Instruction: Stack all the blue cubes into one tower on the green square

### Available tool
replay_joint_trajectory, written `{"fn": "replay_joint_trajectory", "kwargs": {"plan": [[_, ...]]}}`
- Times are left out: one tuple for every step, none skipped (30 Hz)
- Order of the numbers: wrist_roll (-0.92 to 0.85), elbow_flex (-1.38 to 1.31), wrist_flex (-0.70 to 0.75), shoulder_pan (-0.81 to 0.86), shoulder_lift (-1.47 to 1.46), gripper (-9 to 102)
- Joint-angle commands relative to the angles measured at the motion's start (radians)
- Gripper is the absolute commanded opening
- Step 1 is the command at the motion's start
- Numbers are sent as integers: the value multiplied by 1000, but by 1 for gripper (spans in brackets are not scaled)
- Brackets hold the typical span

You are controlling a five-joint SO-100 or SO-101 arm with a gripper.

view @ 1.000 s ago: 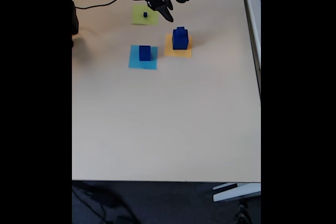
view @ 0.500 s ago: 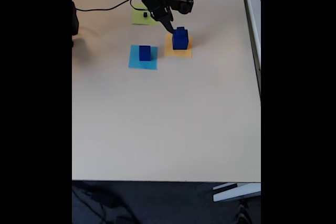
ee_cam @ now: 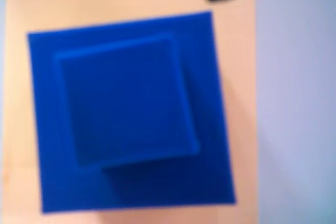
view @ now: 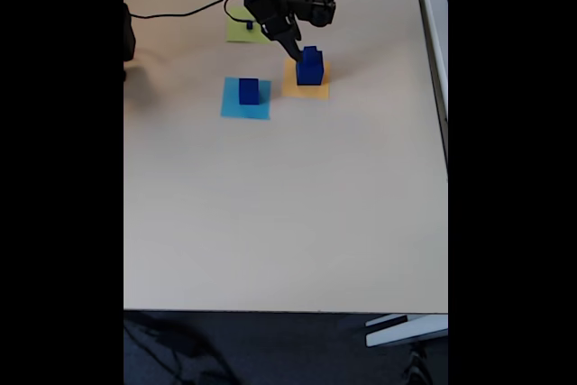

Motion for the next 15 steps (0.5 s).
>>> {"fn": "replay_joint_trajectory", "kwargs": {"plan": [[-21, -95, -14, 15, -5, 24], [-26, -107, -14, 17, -14, 24], [-26, -118, -14, 17, -25, 24], [-25, -127, -14, 15, -34, 24], [-20, -133, -14, 12, -41, 24], [-17, -138, -14, 9, -48, 24], [-12, -141, -14, 6, -52, 24], [-9, -144, -14, 3, -55, 24], [-11, -152, -14, 0, -58, 23], [-12, -158, -14, -2, -63, 23], [-14, -164, -12, -2, -66, 23], [-14, -167, -12, -3, -69, 23], [-12, -169, -12, -6, -71, 23], [-9, -170, -12, -6, -74, 22], [-9, -173, -12, -8, -75, 22]]}}
